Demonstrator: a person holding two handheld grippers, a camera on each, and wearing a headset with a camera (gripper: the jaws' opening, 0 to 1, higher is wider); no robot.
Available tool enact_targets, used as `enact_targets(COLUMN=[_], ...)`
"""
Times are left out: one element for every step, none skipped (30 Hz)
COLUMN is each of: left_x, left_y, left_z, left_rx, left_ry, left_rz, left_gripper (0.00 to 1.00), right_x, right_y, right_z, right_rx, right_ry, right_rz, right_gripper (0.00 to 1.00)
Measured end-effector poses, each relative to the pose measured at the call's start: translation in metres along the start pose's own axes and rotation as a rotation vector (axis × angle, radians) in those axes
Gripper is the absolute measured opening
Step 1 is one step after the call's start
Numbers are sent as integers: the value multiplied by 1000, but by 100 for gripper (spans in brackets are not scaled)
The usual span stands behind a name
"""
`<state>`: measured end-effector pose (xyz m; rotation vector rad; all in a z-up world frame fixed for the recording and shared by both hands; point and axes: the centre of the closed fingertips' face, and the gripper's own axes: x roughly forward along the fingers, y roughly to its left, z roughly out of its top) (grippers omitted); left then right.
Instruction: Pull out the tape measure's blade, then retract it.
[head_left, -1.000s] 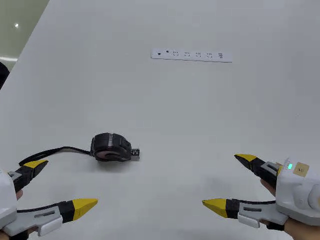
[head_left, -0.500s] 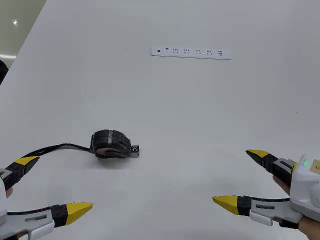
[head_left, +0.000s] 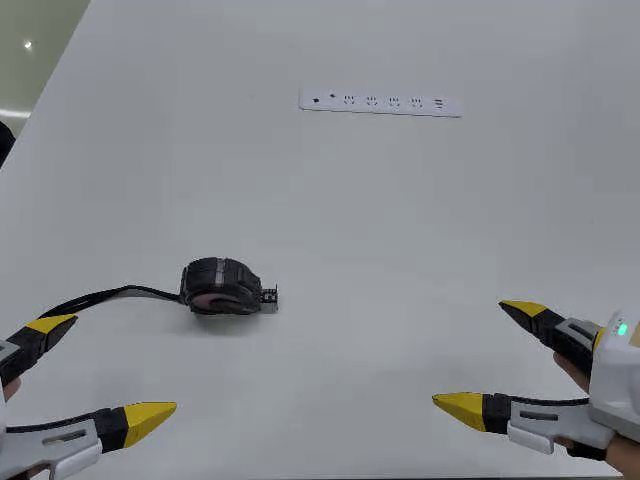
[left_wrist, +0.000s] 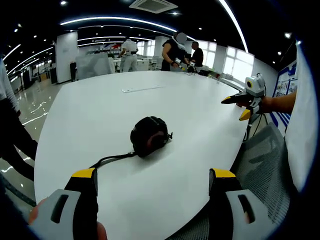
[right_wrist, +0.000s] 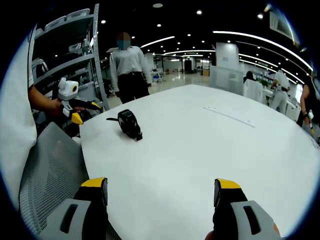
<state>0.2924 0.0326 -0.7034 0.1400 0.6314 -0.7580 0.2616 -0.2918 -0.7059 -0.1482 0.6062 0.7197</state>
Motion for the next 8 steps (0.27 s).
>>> enact_targets(left_x=[0, -1, -1, -1, -1, -1, -1, -1], left_y=[0, -1, -1, -1, 0, -1, 0, 1], left_z=[0, -1, 0, 0, 0, 1, 1, 0], left_rx=[3, 9, 12, 8, 9, 6, 7, 11], left_ry=[0, 2, 2, 0, 0, -1, -1, 2], left_rz=[0, -1, 0, -2, 0, -5, -1, 1], left_gripper=[90, 90, 90, 90, 91, 90, 91, 91], right_x=[0, 0, -1, -1, -1, -1, -2, -2], right_y=[0, 0, 0, -1, -2, -2, -2, -2], right_z=[0, 0, -1, -2, -3, -3, -3, -3], right_rx=[2, 1, 2, 2, 3, 4, 4, 4], right_ry=[-1, 0, 1, 1, 4, 5, 6, 5], right_rz=[0, 0, -1, -1, -2, -3, -2, -2], right_gripper=[88, 88, 88, 89, 89, 89, 89, 89])
